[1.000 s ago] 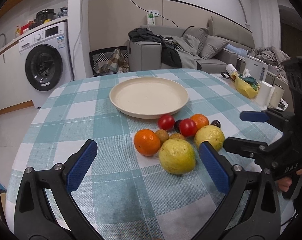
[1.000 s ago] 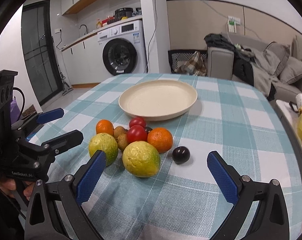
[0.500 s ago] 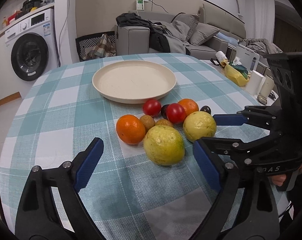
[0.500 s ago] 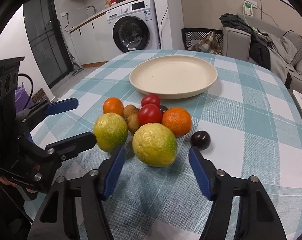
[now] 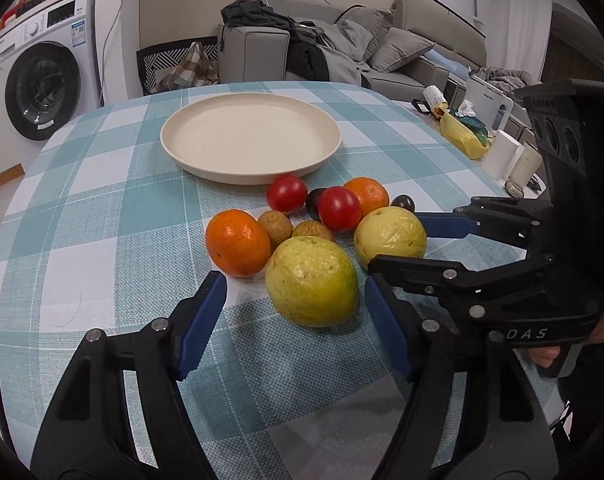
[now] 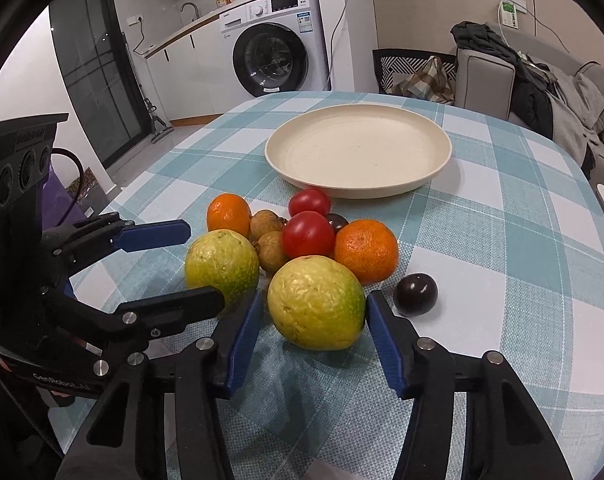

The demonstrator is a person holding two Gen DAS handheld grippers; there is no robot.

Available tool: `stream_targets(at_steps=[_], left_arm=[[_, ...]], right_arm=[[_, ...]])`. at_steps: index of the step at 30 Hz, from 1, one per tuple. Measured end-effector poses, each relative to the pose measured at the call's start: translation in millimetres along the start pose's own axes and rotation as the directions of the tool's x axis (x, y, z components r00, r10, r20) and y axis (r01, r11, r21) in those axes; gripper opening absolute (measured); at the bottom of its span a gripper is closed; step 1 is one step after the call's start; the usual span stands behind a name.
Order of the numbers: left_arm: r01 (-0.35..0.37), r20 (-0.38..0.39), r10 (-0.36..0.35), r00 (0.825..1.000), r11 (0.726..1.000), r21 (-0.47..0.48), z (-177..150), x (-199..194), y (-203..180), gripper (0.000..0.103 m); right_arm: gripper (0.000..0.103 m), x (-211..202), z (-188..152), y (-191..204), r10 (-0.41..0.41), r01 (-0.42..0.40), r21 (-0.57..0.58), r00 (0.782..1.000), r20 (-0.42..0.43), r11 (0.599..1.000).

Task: Organize fruits
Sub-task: 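Close the left tool on the pale yellow guava while the right tool grasps the green-yellow lemon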

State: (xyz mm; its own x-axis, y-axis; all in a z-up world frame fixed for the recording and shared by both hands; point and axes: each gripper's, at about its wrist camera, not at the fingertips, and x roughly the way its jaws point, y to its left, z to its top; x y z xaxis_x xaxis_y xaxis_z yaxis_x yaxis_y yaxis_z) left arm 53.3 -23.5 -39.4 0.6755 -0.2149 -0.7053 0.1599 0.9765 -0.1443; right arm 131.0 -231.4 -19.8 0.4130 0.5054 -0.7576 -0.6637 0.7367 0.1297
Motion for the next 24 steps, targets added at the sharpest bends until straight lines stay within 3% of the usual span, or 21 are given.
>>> stream_targets(at_steps=[7,12,24], left_arm=[[0.05,-0.04,-0.05,0.998,0.999,-0.018,2,12,1,0.048],[0.059,-0.032,-0.06,0.998,0.998,-0.027,3,12,1,0.047],[0.049,0.07,-0.047,0.996,0.999,-0.015,9,-16,3,0.047]], right_arm=[[0.052,3,-1,-1,0.002,-0.002,-0.002,1.0,-0.009,1.0],[0.051,3,-1,-1,0.004,-0.004,-0.003,1.0,-0.004,1.0],[0.051,-12,2,5,0.022,-0.021,-0.015,0.998,0.065,1.0]])
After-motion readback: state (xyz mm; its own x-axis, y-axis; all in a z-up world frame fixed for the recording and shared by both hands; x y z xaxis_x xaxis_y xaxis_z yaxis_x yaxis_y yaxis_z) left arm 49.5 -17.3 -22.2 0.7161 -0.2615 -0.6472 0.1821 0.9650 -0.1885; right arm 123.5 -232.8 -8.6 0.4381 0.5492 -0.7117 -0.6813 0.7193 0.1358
